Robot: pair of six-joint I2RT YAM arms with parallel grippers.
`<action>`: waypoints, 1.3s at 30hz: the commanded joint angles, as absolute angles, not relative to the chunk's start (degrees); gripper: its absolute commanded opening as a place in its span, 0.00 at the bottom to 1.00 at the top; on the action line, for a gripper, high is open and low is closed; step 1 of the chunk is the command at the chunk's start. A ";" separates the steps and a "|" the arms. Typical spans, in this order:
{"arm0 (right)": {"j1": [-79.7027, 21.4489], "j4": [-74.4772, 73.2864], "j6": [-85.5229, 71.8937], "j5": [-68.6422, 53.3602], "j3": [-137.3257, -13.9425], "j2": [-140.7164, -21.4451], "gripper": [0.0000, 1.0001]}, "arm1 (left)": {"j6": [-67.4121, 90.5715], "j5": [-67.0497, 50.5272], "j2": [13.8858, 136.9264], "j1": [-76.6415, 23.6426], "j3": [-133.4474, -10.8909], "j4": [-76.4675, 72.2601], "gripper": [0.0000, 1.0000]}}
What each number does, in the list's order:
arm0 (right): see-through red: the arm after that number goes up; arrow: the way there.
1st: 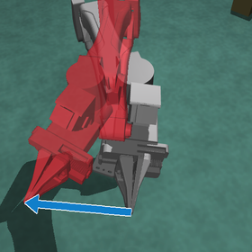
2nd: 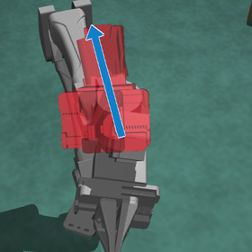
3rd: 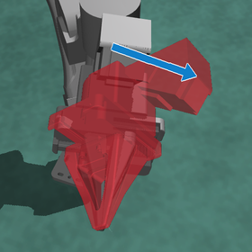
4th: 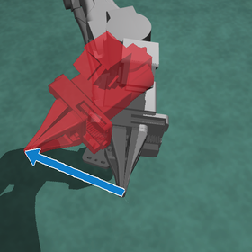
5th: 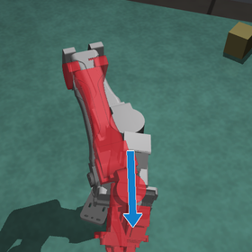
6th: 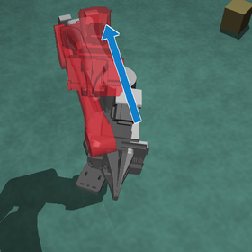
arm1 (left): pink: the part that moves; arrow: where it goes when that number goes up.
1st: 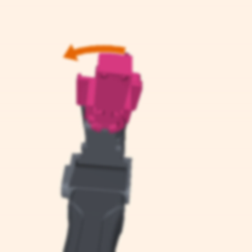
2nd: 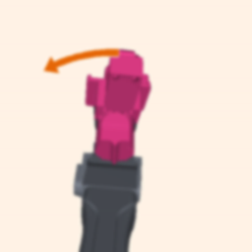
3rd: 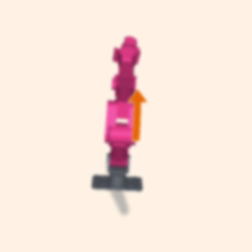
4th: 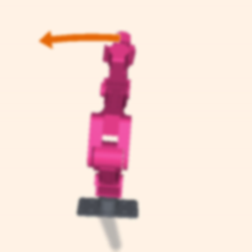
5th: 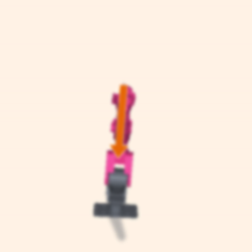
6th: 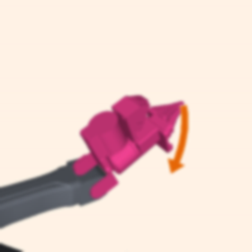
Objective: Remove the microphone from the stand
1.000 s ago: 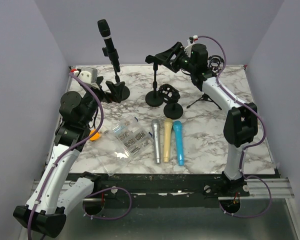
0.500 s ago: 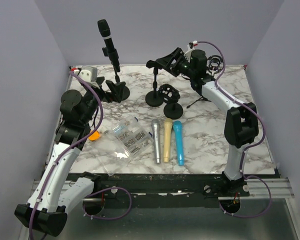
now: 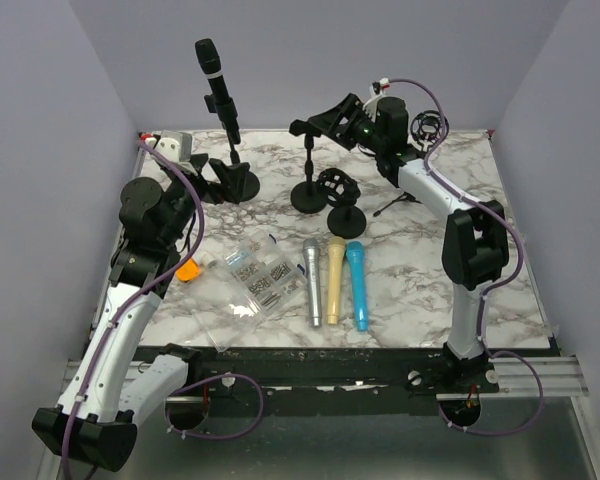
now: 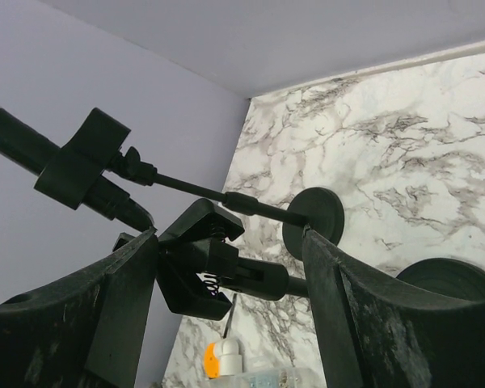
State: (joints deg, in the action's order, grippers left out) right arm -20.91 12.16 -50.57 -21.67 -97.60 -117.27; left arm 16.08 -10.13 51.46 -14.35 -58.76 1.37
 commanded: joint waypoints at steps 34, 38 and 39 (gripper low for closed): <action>-21.53 -18.16 -31.85 -9.64 -108.33 -112.62 1.00 | 17.62 -10.33 55.01 -12.17 -57.00 -1.71 0.95; -21.73 -18.23 -31.62 -10.03 -100.46 -104.54 1.00 | 16.74 -7.23 55.50 -12.10 -56.89 -1.05 0.96; -22.03 -17.39 -31.73 -10.22 -97.32 -102.31 1.00 | 16.70 -6.66 55.58 -12.16 -56.80 -1.08 0.97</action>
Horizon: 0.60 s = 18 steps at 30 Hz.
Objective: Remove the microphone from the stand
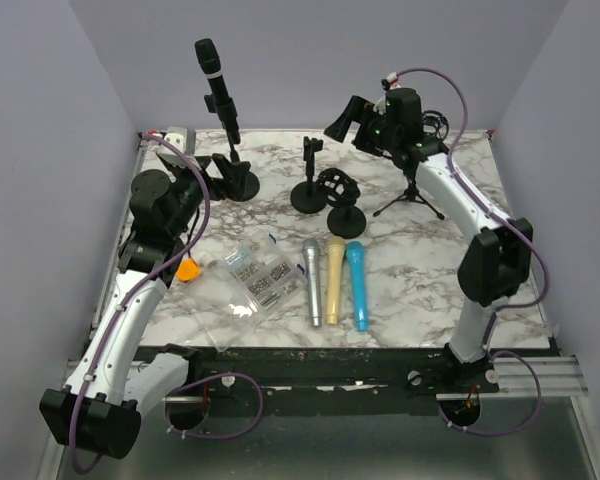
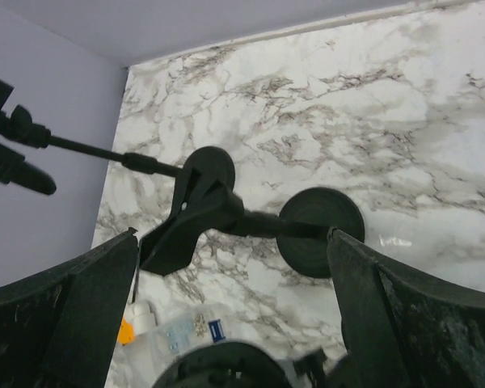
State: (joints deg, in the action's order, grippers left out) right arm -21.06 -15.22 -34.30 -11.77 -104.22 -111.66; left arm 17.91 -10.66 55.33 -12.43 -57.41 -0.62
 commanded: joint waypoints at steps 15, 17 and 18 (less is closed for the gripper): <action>-27.48 -7.55 -31.42 -15.76 -81.61 -86.42 1.00 | 39.69 -19.65 63.61 -2.01 -63.44 -4.28 0.98; -27.76 -5.89 -31.79 -16.90 -80.73 -86.52 1.00 | 41.17 -20.76 65.36 0.28 -66.02 -4.28 0.98; -27.81 -5.36 -32.05 -17.05 -80.46 -86.65 1.00 | 41.54 -21.42 66.68 1.85 -67.86 -4.12 0.98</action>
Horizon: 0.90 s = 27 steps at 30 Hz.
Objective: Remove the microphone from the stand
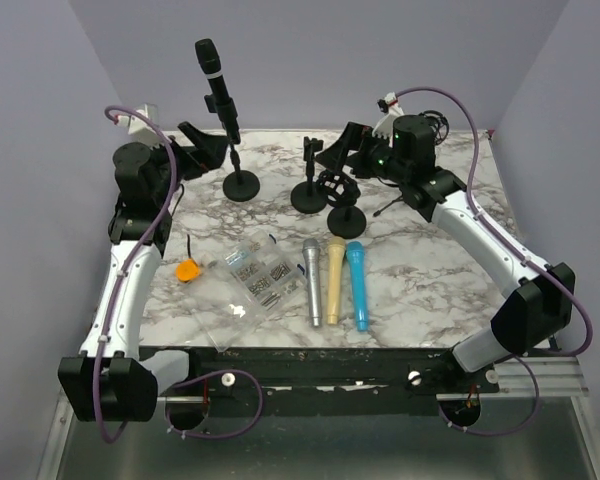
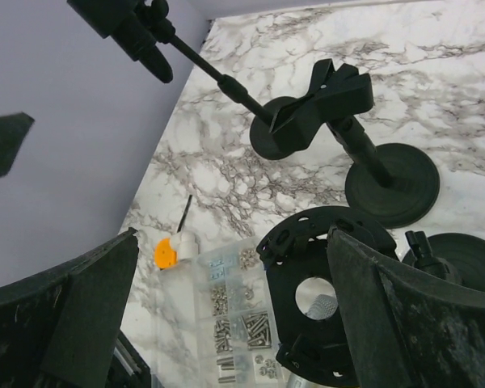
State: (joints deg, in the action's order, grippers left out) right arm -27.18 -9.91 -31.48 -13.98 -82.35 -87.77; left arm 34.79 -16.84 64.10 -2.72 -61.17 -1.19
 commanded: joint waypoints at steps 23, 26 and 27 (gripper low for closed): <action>-30.40 -1.53 -25.85 -16.03 -91.03 -97.27 1.00 | 34.59 -25.92 90.85 4.55 -90.56 -3.39 0.94; -34.11 1.68 -23.27 -8.85 -94.11 -100.83 1.00 | 37.32 -27.27 89.37 6.44 -90.14 -0.49 0.95; -35.55 3.17 -22.45 -7.01 -95.19 -101.90 1.00 | 38.73 -27.61 88.48 7.22 -89.15 -0.52 0.95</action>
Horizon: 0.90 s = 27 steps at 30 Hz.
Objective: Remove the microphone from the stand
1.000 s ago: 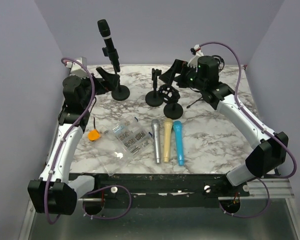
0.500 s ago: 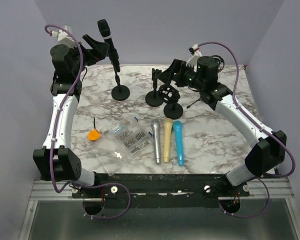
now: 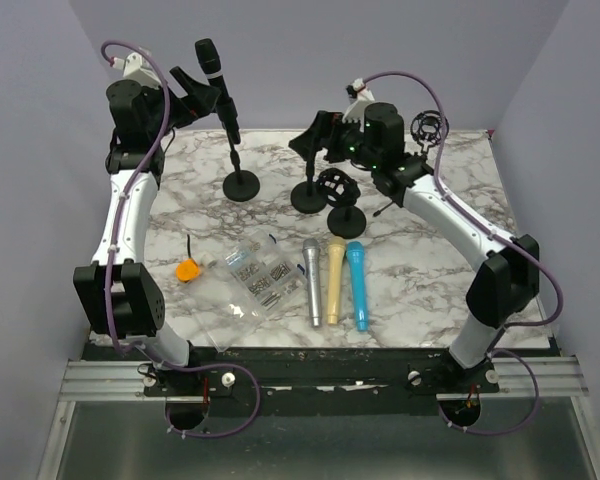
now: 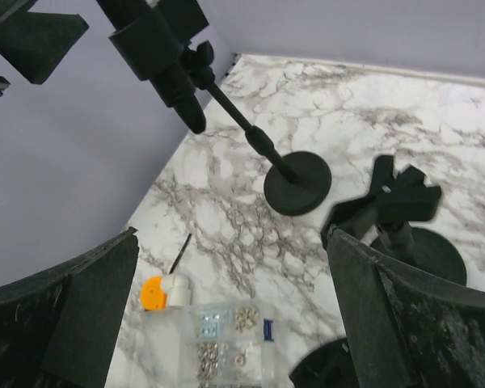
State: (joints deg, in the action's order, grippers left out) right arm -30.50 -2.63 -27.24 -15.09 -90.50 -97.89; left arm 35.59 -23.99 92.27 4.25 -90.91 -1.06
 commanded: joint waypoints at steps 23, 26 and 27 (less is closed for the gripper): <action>-47.29 17.43 -4.24 18.08 -124.03 -134.40 0.96 | 38.61 -32.04 72.23 10.37 -72.97 5.12 0.95; -47.37 17.03 -4.01 19.11 -127.27 -137.37 0.95 | 38.15 -31.85 71.23 10.87 -71.60 4.83 0.96; -47.37 16.28 -3.77 19.11 -129.09 -138.51 0.95 | 37.91 -31.53 70.90 10.97 -71.35 4.83 0.95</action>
